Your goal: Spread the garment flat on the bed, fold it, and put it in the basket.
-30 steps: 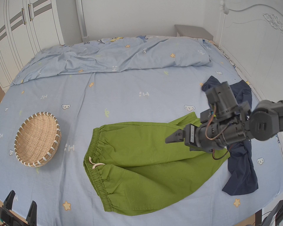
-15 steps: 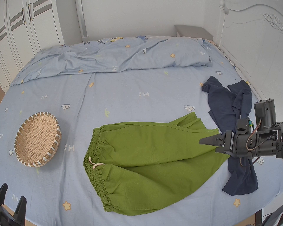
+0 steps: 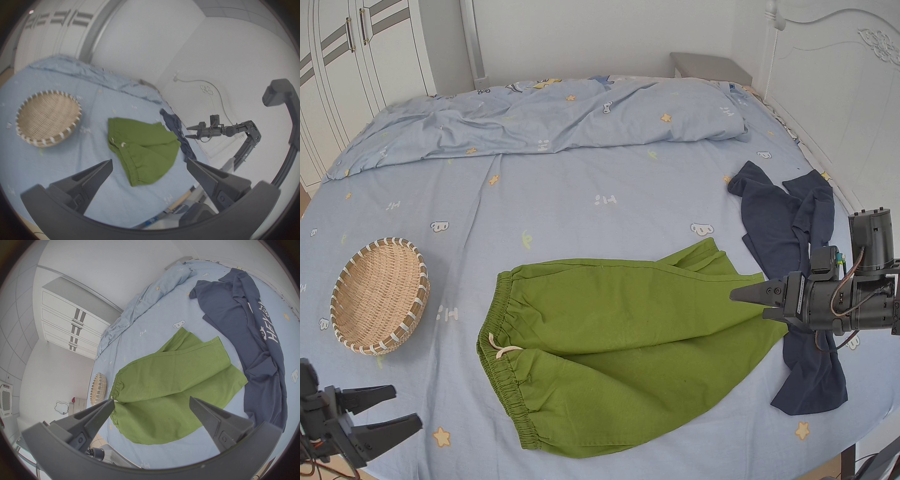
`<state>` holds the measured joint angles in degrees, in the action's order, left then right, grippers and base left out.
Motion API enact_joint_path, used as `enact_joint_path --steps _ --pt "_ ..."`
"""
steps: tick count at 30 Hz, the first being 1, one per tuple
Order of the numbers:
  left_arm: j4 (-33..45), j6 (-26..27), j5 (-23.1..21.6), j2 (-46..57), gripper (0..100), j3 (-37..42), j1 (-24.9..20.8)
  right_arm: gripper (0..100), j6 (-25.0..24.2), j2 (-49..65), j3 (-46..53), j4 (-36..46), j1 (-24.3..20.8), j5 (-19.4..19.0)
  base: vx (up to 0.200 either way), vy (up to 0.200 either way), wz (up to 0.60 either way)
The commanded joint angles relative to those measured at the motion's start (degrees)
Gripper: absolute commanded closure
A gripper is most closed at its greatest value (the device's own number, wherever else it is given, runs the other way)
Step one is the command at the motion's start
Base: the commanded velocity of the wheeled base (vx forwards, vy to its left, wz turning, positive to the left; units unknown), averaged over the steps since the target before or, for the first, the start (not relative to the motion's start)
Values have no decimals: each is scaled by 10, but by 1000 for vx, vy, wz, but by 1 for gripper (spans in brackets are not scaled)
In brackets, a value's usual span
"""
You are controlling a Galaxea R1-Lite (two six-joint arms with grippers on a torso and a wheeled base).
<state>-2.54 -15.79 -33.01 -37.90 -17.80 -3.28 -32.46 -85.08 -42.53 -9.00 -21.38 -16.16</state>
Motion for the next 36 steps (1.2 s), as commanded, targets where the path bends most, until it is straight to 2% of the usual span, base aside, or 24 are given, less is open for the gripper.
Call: enact_joint_path --steps 1,6,20,31,36 --pt "-188 -35 -151 -403 0 29 -80 0 2 -2 6 -4 0 -1 0 0 0" --pt "-229 -31 -147 -481 0 42 -99 0 3 -3 10 -5 -1 -1 0 0 0" --pt "-250 -18 -145 -618 0 20 -100 0 4 -29 10 -8 2 -1 0 0 0" --pt "-273 -18 -145 -640 0 15 -107 0 4 -57 10 -18 10 -1 0 0 0" --pt "-306 -18 -144 -667 0 16 -109 0 4 -63 15 -35 12 0 0 0 0"
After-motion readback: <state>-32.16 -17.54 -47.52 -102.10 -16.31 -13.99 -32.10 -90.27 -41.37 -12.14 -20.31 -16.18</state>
